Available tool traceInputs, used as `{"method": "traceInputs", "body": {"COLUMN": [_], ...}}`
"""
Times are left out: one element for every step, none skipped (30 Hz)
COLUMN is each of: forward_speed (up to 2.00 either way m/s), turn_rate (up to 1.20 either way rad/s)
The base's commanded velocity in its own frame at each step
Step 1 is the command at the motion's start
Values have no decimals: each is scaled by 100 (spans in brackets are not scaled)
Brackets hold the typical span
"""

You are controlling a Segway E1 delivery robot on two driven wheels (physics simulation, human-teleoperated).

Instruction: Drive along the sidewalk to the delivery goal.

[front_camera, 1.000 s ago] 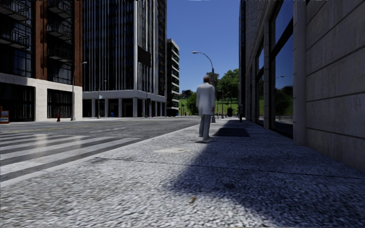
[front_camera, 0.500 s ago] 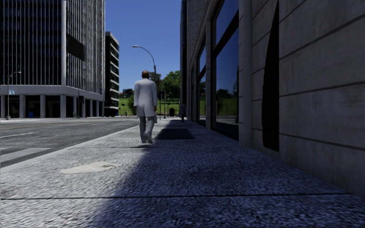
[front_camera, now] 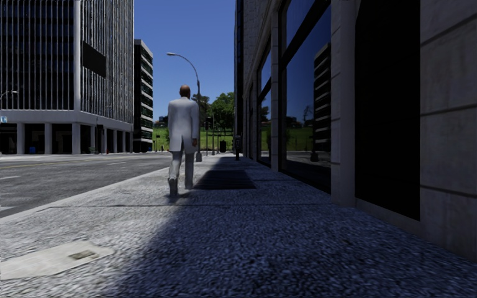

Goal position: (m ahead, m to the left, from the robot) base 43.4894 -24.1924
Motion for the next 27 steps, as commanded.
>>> {"method": "traceInputs", "body": {"forward_speed": [200, 200, 200, 200, 200, 200, 200, 200, 200, 200, 200, 200, 200, 200, 200, 200, 200, 200, 200, 200, 200, 200, 200, 200, 200, 200, 200], "turn_rate": [0, 0, 0, -12, -63, -102, -115, -115, -118, -113, -65, -65, -14, -7, -5, -3, -3, -2, -2, -2, -2, -2, -1, -1, -1, -1, -1]}}
